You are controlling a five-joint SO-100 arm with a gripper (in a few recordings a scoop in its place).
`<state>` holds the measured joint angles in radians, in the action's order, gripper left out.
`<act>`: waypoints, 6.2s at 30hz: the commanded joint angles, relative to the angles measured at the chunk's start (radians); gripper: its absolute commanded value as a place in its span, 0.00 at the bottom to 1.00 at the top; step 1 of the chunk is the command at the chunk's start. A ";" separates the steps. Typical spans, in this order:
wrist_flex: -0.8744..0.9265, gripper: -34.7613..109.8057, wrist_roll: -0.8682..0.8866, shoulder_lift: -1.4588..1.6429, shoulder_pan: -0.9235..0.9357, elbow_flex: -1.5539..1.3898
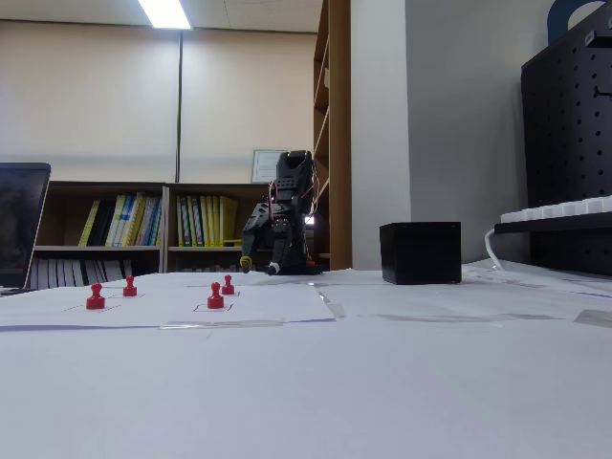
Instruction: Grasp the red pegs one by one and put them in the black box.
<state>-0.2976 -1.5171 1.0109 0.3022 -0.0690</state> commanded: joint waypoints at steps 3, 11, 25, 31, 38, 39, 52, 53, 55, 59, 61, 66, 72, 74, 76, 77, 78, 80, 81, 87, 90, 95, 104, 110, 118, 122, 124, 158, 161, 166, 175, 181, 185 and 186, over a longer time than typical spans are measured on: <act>-0.143 0.35 -0.055 0.238 -0.021 -0.137; -0.212 0.35 -0.089 0.486 -0.041 -0.337; -0.187 0.36 -0.097 0.629 0.002 -0.514; -0.187 0.36 -0.092 0.695 0.014 -0.592; -0.189 0.36 -0.080 0.746 0.021 -0.641; -0.189 0.36 -0.077 0.753 0.023 -0.647; -0.273 0.35 -0.023 0.801 0.032 -0.644; -0.299 0.35 -0.020 0.818 0.034 -0.647; -0.325 0.35 -0.017 0.834 0.034 -0.652; -0.337 0.35 -0.008 0.838 0.034 -0.638; -0.344 0.35 -0.005 0.834 0.034 -0.627; -0.348 0.35 0.008 0.833 0.038 -0.597; -0.373 0.34 -0.005 0.833 0.038 -0.581; -0.376 0.34 -0.003 0.833 0.038 -0.580; -0.376 0.33 -0.003 0.833 0.038 -0.580; -0.376 0.32 -0.003 0.833 0.038 -0.580; -0.376 0.31 -0.003 0.833 0.040 -0.580; -0.376 0.30 -0.005 0.833 0.041 -0.580; -0.376 0.29 -0.005 0.833 0.043 -0.581; -0.371 0.27 -0.009 0.828 0.046 -0.583; -0.365 0.27 -0.011 0.827 0.041 -0.583; -0.318 0.25 -0.009 0.796 0.037 -0.581; 0.781 0.24 -0.002 0.291 -0.057 -0.778; 1.697 0.24 -0.244 0.160 -0.348 -1.287; 2.102 0.24 -0.638 0.302 -0.841 -1.778; 2.100 0.24 -0.721 0.385 -1.003 -1.838; 2.091 0.24 -0.730 0.434 -1.057 -1.839; 1.916 0.38 -0.403 0.137 -0.669 -1.669; 1.624 0.36 -0.235 -0.071 -0.402 -1.259; 1.187 0.37 0.018 -0.126 -0.103 -0.844; 0.500 0.37 0.037 0.331 0.015 -0.765; 0.149 0.37 -0.020 0.597 0.012 -0.839; 0.048 0.37 -0.025 0.726 0.003 -0.914; 0.026 0.37 -0.023 0.753 0.002 -0.931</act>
<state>-0.1871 -1.5340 1.7196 0.3022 -0.8928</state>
